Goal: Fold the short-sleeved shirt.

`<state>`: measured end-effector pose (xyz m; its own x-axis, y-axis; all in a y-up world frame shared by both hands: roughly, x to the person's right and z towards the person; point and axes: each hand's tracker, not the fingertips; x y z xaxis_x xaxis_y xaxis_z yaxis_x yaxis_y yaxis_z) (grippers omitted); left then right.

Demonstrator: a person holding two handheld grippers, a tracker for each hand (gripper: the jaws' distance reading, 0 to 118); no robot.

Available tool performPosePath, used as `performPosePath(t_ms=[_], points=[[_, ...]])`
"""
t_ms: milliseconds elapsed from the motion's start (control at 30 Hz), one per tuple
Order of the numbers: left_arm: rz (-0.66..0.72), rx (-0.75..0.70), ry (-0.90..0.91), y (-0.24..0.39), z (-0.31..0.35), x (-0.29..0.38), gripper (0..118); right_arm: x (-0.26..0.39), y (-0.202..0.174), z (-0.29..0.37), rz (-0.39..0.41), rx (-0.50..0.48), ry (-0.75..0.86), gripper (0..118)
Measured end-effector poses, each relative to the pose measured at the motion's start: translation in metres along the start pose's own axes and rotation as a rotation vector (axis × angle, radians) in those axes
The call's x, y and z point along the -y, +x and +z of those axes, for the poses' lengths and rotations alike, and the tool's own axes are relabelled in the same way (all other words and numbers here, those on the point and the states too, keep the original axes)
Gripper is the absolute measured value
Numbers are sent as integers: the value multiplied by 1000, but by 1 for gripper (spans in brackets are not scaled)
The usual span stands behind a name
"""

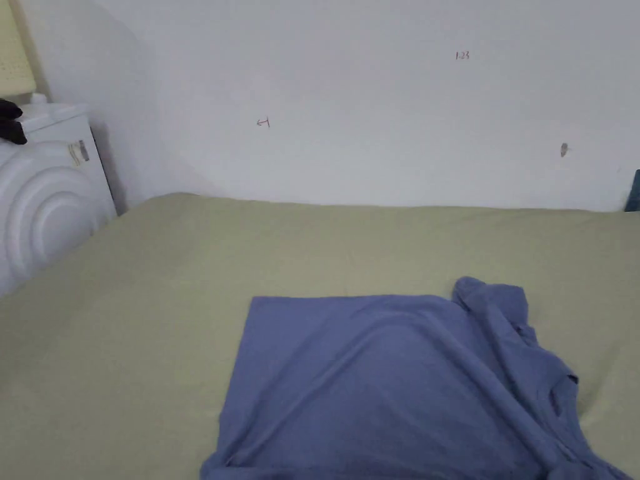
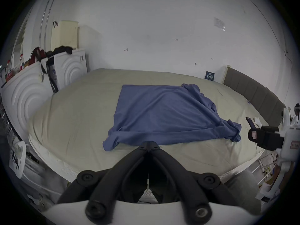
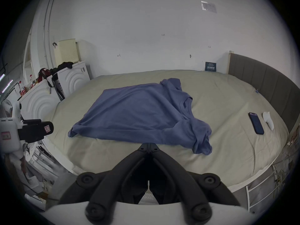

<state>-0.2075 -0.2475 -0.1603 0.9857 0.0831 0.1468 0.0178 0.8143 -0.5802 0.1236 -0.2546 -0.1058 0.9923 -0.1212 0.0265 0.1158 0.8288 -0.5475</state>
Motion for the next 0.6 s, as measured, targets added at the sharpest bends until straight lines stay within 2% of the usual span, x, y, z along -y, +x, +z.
performPosePath(t_ms=[33,67,100,167,200,333,467,533,567,600], points=[[9,2,0,-6,-5,-3,0,-1,5,0,-10,-1,5,1],[13,-4,-4,-11,-12,-7,12,-5,6,0,-16,5,7,1],[18,-14,-7,-16,-17,-9,31,-8,10,-1,-20,7,8,1],[35,-42,-6,-27,-32,-13,93,-14,19,-2,-18,4,8,1],[56,-49,-13,-33,-39,-15,103,-18,21,0,-19,7,16,1],[105,-107,-51,-55,-74,-14,105,-27,35,-4,-25,26,37,1],[118,-39,-145,-69,-120,-6,105,-29,51,-16,-41,51,12,1],[149,-64,-188,-69,-138,-2,104,-28,62,-24,-78,89,-24,2],[161,-64,-204,-67,-144,1,99,-27,69,-28,-104,104,-39,2],[185,-19,-224,-66,-146,3,81,-26,77,-31,-128,115,-56,2]])
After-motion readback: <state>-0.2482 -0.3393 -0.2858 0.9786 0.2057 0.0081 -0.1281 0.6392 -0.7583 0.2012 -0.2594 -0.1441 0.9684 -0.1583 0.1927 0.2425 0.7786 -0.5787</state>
